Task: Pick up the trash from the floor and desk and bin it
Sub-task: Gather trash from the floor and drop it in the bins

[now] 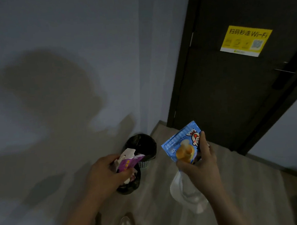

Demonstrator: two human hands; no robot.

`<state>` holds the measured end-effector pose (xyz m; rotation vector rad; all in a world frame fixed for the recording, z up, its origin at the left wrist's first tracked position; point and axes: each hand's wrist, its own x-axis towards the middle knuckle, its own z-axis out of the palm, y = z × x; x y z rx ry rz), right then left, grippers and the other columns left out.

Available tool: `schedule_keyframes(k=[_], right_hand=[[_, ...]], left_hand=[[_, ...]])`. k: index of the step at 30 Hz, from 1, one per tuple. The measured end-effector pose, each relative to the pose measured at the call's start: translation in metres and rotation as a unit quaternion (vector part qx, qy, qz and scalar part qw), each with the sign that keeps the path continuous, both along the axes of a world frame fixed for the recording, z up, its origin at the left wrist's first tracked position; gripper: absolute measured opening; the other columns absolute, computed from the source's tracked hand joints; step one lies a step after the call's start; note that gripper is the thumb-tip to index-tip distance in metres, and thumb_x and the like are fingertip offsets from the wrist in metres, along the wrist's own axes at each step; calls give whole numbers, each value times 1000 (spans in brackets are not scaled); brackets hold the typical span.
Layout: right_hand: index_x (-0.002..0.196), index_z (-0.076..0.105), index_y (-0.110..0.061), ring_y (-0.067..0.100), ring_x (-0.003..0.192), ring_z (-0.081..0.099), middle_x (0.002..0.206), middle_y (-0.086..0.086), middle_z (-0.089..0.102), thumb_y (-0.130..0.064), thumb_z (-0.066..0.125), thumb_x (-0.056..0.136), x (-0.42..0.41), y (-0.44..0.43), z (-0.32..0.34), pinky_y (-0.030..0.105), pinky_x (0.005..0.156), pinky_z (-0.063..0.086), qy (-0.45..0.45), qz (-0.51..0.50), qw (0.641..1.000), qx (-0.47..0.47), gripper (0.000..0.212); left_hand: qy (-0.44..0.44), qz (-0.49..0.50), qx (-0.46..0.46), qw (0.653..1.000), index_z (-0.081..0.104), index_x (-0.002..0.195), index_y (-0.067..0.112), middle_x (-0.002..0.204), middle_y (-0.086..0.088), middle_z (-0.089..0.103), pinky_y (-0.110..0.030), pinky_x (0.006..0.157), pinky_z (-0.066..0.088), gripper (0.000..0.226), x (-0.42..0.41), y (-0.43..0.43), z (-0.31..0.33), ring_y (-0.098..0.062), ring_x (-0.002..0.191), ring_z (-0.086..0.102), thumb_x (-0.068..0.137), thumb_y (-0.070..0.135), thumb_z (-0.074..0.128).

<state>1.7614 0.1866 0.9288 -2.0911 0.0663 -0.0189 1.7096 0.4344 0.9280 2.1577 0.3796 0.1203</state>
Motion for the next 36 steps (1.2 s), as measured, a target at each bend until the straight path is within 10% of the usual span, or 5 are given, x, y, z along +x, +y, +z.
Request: schedule_keyframes(k=[10, 15, 27, 32, 36], right_hand=[[150, 1, -42, 26, 119, 47, 143, 3, 25, -27, 83, 66, 163, 77, -53, 49, 93, 50, 85, 9, 994, -62, 118], [147, -2, -47, 30, 128, 39, 148, 0, 15, -29, 83, 64, 221, 103, -93, 51, 94, 50, 112, 32, 989, -85, 121], [147, -8, -45, 27, 135, 35, 152, 1, 14, -45, 77, 57, 334, 130, -279, 50, 105, 41, 178, 109, 966, -154, 125], [148, -8, -44, 28, 129, 37, 150, -2, 18, -45, 77, 55, 362, 134, -379, 51, 101, 44, 203, 132, 953, -181, 126], [148, -6, -45, 29, 132, 35, 151, -1, 15, -51, 71, 53, 369, 135, -443, 51, 100, 44, 218, 155, 946, -184, 123]], left_hand=[[54, 4, 21, 998, 63, 78, 33, 71, 14, 57, -14, 58, 38, 22, 162, 88, -78, -5, 64, 52, 67, 34, 82], [164, -13, 73, 984, 57, 125, 21, 117, -3, 58, -23, 80, 38, 65, 230, 119, -140, -21, 104, 56, 69, 47, 78], [154, -104, 205, 961, 66, 85, 6, 65, -16, 64, -29, 51, 48, 51, 314, 127, -366, -32, 54, 64, 58, 49, 63], [345, -47, 175, 921, 48, 131, 15, 123, -15, 52, -40, 92, 42, 76, 335, 135, -486, -35, 113, 51, 71, 59, 64], [383, -17, 168, 908, 35, 140, 19, 136, -13, 43, -40, 100, 40, 89, 351, 134, -564, -34, 124, 43, 69, 60, 71]])
